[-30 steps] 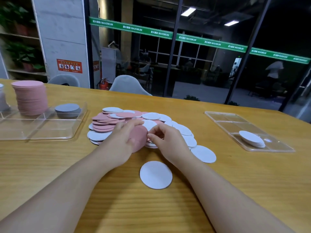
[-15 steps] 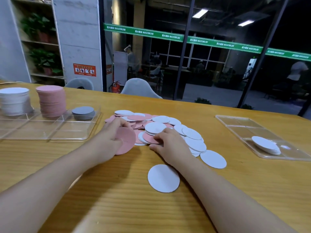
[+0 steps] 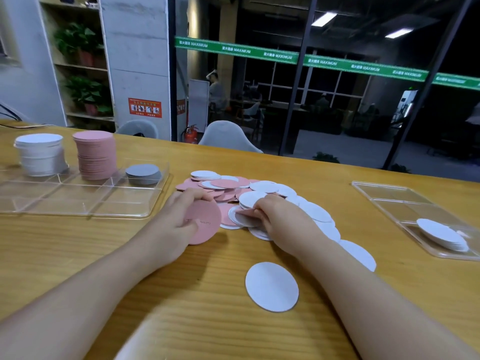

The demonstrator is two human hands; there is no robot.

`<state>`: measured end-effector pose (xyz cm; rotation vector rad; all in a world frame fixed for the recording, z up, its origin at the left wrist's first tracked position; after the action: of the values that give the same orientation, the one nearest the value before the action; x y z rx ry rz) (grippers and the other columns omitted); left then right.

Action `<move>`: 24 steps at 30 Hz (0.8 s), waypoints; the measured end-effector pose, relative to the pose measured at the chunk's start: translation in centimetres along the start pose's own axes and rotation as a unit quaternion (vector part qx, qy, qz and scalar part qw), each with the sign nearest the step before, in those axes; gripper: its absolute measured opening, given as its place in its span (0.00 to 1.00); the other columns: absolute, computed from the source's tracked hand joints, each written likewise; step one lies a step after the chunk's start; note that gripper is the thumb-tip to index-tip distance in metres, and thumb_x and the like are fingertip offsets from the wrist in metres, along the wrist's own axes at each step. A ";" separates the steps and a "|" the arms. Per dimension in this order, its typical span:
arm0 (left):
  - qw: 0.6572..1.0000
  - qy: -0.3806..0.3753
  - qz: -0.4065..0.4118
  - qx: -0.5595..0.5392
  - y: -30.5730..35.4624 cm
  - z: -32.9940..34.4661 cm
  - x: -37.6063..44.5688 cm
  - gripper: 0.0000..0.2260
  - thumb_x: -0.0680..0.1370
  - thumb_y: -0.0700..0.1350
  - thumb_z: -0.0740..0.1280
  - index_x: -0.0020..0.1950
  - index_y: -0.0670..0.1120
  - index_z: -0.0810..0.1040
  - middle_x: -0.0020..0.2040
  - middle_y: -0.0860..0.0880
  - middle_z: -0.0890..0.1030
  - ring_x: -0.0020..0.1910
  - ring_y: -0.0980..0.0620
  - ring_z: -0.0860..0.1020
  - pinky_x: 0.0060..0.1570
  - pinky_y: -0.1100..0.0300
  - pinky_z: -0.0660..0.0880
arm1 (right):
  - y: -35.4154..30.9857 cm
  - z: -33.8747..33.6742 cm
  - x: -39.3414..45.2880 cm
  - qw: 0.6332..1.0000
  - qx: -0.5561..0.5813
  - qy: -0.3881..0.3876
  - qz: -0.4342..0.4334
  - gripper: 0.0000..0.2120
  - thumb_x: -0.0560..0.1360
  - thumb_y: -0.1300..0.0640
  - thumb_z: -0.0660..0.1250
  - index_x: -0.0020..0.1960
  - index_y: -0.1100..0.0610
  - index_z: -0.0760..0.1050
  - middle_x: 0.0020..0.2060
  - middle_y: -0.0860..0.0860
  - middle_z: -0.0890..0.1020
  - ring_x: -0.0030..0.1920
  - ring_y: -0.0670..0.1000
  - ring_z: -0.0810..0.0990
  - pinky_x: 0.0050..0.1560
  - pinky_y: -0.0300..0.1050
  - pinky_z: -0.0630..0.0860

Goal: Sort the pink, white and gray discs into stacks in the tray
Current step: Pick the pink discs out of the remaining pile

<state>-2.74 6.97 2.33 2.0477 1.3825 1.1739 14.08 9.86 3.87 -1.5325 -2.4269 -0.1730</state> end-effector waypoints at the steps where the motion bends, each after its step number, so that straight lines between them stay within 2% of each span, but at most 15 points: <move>1: 1.000 0.005 -0.002 0.002 0.0 -0.1 0.0 0.23 0.76 0.33 0.60 0.53 0.65 0.69 0.60 0.57 0.67 0.57 0.72 0.63 0.49 0.77 0.61 | 0.0 -0.6 -0.2 0.999 0.016 0.037 0.005 0.05 0.79 0.57 0.56 0.49 0.54 0.70 0.48 0.50 0.73 0.48 0.53 0.73 0.47 0.49 0.71; 3: 1.000 0.014 -0.001 0.015 0.0 -0.2 0.1 0.22 0.76 0.34 0.59 0.53 0.64 0.68 0.60 0.56 0.67 0.55 0.76 0.61 0.48 0.80 0.59 | -0.5 -2.5 -0.9 0.988 0.079 0.132 -0.008 0.06 0.79 0.58 0.56 0.52 0.57 0.71 0.50 0.51 0.71 0.47 0.55 0.73 0.46 0.54 0.71; 5: 1.000 0.013 0.000 0.022 0.1 -0.3 0.2 0.22 0.76 0.33 0.57 0.53 0.63 0.67 0.61 0.56 0.66 0.54 0.79 0.59 0.47 0.85 0.57 | -1.4 -3.4 -1.4 0.974 0.138 0.174 -0.041 0.08 0.79 0.57 0.53 0.51 0.58 0.70 0.47 0.50 0.69 0.43 0.54 0.71 0.42 0.53 0.70; 7: 1.000 0.001 0.001 0.025 0.2 -0.2 0.2 0.22 0.77 0.33 0.56 0.54 0.63 0.66 0.62 0.55 0.65 0.54 0.81 0.58 0.48 0.84 0.57 | -2.7 -3.1 -1.4 0.969 0.170 0.159 -0.085 0.11 0.78 0.56 0.51 0.49 0.59 0.70 0.45 0.46 0.67 0.41 0.49 0.68 0.41 0.47 0.68; 9: 1.000 -0.015 0.003 0.025 0.3 0.0 0.1 0.20 0.78 0.36 0.56 0.57 0.62 0.65 0.63 0.55 0.64 0.55 0.81 0.57 0.50 0.79 0.58 | -3.5 -2.1 -1.2 0.970 0.172 0.139 -0.105 0.11 0.79 0.56 0.53 0.49 0.61 0.71 0.45 0.45 0.66 0.42 0.47 0.67 0.43 0.43 0.66; 11: 0.999 -0.031 -0.004 0.018 0.1 0.4 0.0 0.14 0.78 0.45 0.57 0.60 0.61 0.64 0.62 0.55 0.63 0.54 0.83 0.56 0.51 0.77 0.58 | -3.6 -1.1 -0.9 0.972 0.175 0.123 -0.095 0.10 0.80 0.58 0.56 0.50 0.62 0.72 0.45 0.48 0.69 0.45 0.48 0.68 0.46 0.42 0.66; 13: 0.999 -0.040 -0.003 0.032 0.1 0.6 -0.1 0.14 0.76 0.53 0.58 0.61 0.62 0.63 0.62 0.57 0.62 0.54 0.83 0.57 0.51 0.79 0.59 | -3.7 -0.7 -0.7 0.970 0.195 0.121 -0.081 0.07 0.79 0.58 0.60 0.51 0.61 0.74 0.45 0.50 0.75 0.47 0.48 0.70 0.48 0.41 0.67; 14: 0.998 -0.042 0.006 0.047 0.2 0.7 -0.1 0.13 0.77 0.51 0.59 0.60 0.63 0.62 0.62 0.57 0.62 0.54 0.81 0.59 0.50 0.80 0.58 | -4.0 -0.6 -0.7 0.967 0.210 0.119 -0.077 0.06 0.78 0.58 0.61 0.52 0.59 0.74 0.45 0.50 0.77 0.47 0.47 0.72 0.48 0.40 0.68; 16: 0.997 -0.030 0.039 0.064 0.7 0.7 -0.1 0.17 0.78 0.42 0.61 0.56 0.64 0.63 0.62 0.57 0.63 0.54 0.75 0.61 0.51 0.81 0.57 | -4.4 -0.6 -0.7 0.962 0.238 0.108 -0.074 0.06 0.78 0.57 0.63 0.53 0.57 0.75 0.45 0.50 0.80 0.46 0.48 0.75 0.48 0.41 0.70; 18: 0.998 -0.012 0.051 0.044 1.2 0.2 0.1 0.21 0.77 0.36 0.61 0.53 0.64 0.65 0.60 0.59 0.65 0.58 0.69 0.62 0.53 0.80 0.56 | -4.3 -0.7 -0.8 0.960 0.249 0.108 -0.066 0.07 0.77 0.57 0.63 0.54 0.56 0.75 0.45 0.49 0.81 0.47 0.48 0.76 0.48 0.41 0.72; 19: 0.999 0.000 0.045 0.021 1.0 -0.4 0.3 0.22 0.76 0.35 0.62 0.53 0.65 0.66 0.59 0.61 0.65 0.59 0.65 0.63 0.56 0.76 0.59 | -4.0 -0.8 -0.8 0.960 0.249 0.112 -0.056 0.07 0.77 0.56 0.63 0.54 0.55 0.76 0.46 0.48 0.80 0.47 0.47 0.76 0.48 0.40 0.72; 20: 0.999 0.021 0.036 -0.006 0.8 -1.2 0.4 0.22 0.76 0.36 0.62 0.52 0.65 0.68 0.57 0.62 0.66 0.58 0.60 0.65 0.58 0.68 0.63 | -3.5 -0.7 -0.8 0.962 0.244 0.114 -0.044 0.07 0.78 0.56 0.63 0.54 0.55 0.75 0.46 0.47 0.80 0.47 0.45 0.76 0.49 0.39 0.71; 21: 0.998 0.046 0.028 -0.029 0.5 -2.3 0.6 0.21 0.75 0.38 0.62 0.51 0.67 0.69 0.57 0.61 0.67 0.56 0.57 0.67 0.55 0.60 0.67 | -2.9 -0.6 -0.7 0.965 0.235 0.113 -0.031 0.07 0.78 0.55 0.62 0.55 0.55 0.75 0.47 0.46 0.80 0.48 0.45 0.75 0.49 0.37 0.70; 23: 0.994 0.099 0.013 -0.039 -0.2 -4.5 0.7 0.20 0.72 0.41 0.62 0.49 0.70 0.69 0.57 0.53 0.69 0.52 0.55 0.69 0.46 0.57 0.71 | -2.1 0.1 -0.4 0.972 0.215 0.097 -0.016 0.08 0.78 0.55 0.62 0.56 0.55 0.75 0.50 0.46 0.79 0.51 0.44 0.75 0.51 0.35 0.69; 24: 0.993 0.116 0.002 -0.033 -0.7 -5.2 0.6 0.20 0.71 0.42 0.61 0.49 0.69 0.69 0.57 0.51 0.68 0.52 0.55 0.68 0.46 0.58 0.71 | -2.0 0.5 0.0 0.975 0.202 0.085 -0.016 0.09 0.78 0.55 0.62 0.56 0.55 0.76 0.51 0.47 0.79 0.54 0.45 0.74 0.53 0.35 0.68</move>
<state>-7.31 7.22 5.04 1.9187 1.4222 1.4767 12.24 9.10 3.41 -1.2444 -2.1834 0.1702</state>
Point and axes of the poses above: each hand's wrist, its own x-axis towards the middle knuckle, its own z-axis out of the palm, y = z × x, the point moved 9 cm from there along x, towards the middle knuckle
